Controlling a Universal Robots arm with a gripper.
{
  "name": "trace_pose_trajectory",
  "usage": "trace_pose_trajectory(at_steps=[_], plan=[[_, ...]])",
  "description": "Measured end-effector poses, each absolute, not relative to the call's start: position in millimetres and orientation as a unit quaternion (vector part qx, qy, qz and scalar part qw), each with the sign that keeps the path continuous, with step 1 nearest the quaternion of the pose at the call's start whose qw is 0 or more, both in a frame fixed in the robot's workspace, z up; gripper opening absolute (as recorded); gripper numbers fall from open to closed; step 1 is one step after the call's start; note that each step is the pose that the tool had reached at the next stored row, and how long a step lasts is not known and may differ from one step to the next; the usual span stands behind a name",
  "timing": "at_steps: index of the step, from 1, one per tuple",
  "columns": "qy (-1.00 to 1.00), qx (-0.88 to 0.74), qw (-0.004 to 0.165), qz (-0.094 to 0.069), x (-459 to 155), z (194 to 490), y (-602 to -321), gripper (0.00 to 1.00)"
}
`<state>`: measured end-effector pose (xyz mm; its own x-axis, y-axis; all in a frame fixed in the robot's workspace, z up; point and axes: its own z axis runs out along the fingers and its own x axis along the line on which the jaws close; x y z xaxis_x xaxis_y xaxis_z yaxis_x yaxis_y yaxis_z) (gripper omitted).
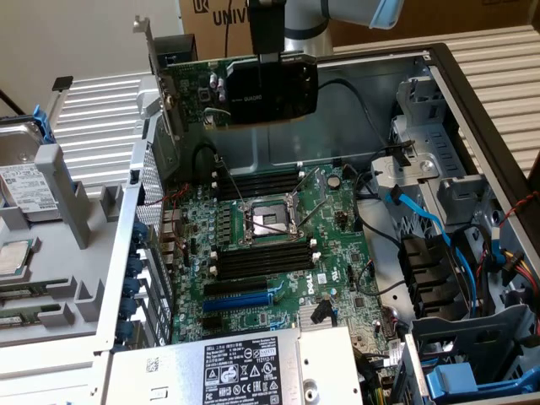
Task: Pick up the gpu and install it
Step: 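Insert the gpu into the slot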
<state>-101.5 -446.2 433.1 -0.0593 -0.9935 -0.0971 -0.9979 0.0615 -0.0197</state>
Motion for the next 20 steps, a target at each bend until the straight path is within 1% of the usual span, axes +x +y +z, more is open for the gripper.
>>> trace_pose_trajectory(at_steps=[5, 11, 15, 18, 20], plan=[[0.727, -0.685, 0.046, 0.026, -110.7, 416.1, -457.0, 0.26], [0.727, -0.684, 0.048, 0.026, -111.2, 403.3, -467.3, 0.26], [0.727, -0.684, 0.048, 0.026, -111.2, 394.2, -479.5, 0.26], [0.727, -0.684, 0.048, 0.026, -111.3, 387.0, -481.3, 0.26], [0.727, -0.684, 0.048, 0.026, -111.2, 376.0, -481.3, 0.26]])
